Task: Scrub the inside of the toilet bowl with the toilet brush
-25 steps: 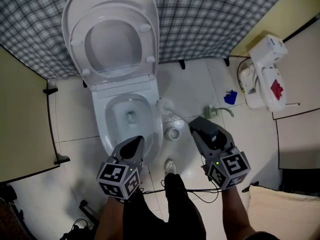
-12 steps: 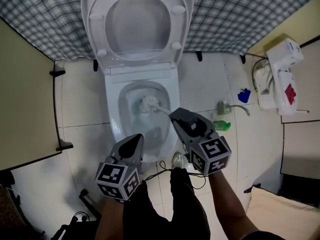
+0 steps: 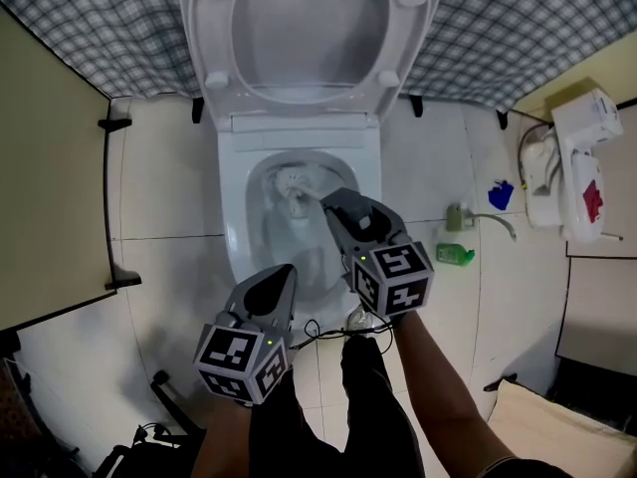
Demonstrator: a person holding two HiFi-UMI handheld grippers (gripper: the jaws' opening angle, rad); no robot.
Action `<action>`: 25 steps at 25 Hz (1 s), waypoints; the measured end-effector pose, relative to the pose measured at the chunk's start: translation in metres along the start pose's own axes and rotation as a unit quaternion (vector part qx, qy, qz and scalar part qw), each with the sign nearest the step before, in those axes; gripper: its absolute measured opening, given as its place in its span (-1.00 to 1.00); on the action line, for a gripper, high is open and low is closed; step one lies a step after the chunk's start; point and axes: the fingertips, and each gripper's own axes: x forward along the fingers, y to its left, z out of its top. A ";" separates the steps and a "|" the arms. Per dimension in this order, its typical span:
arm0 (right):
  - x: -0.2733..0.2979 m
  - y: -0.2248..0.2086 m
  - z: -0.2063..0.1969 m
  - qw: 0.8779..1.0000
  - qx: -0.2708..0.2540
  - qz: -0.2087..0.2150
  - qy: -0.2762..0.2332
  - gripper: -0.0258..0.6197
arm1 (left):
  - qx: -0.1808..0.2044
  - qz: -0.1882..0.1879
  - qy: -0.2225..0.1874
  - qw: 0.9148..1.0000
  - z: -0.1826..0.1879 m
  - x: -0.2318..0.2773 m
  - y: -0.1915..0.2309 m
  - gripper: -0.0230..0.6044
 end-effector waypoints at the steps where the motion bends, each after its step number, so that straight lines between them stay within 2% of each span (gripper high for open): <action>1: 0.005 0.001 0.000 1.000 0.002 0.002 -0.001 -0.22 | 0.000 0.001 0.001 1.000 0.000 0.001 0.002 -0.90; 4: 0.018 0.004 -0.001 1.000 0.024 0.019 -0.003 -0.22 | -0.001 0.004 0.002 1.000 0.000 0.002 0.007 -0.90; 7: 0.029 0.014 -0.008 0.997 0.060 0.057 0.001 -0.22 | -0.003 0.008 0.003 1.000 -0.001 0.002 0.013 -0.90; 13: 0.033 0.029 -0.015 0.991 0.076 0.106 0.002 -0.22 | -0.012 0.021 0.007 1.000 -0.008 0.002 0.024 -0.90; 18: 0.036 0.029 -0.015 0.990 0.068 0.123 0.006 -0.22 | -0.014 0.023 0.009 1.000 -0.013 0.005 0.023 -0.90; 25: 0.041 0.034 -0.010 0.991 0.038 0.126 0.011 -0.23 | -0.015 0.021 0.012 1.000 -0.019 0.004 0.015 -0.90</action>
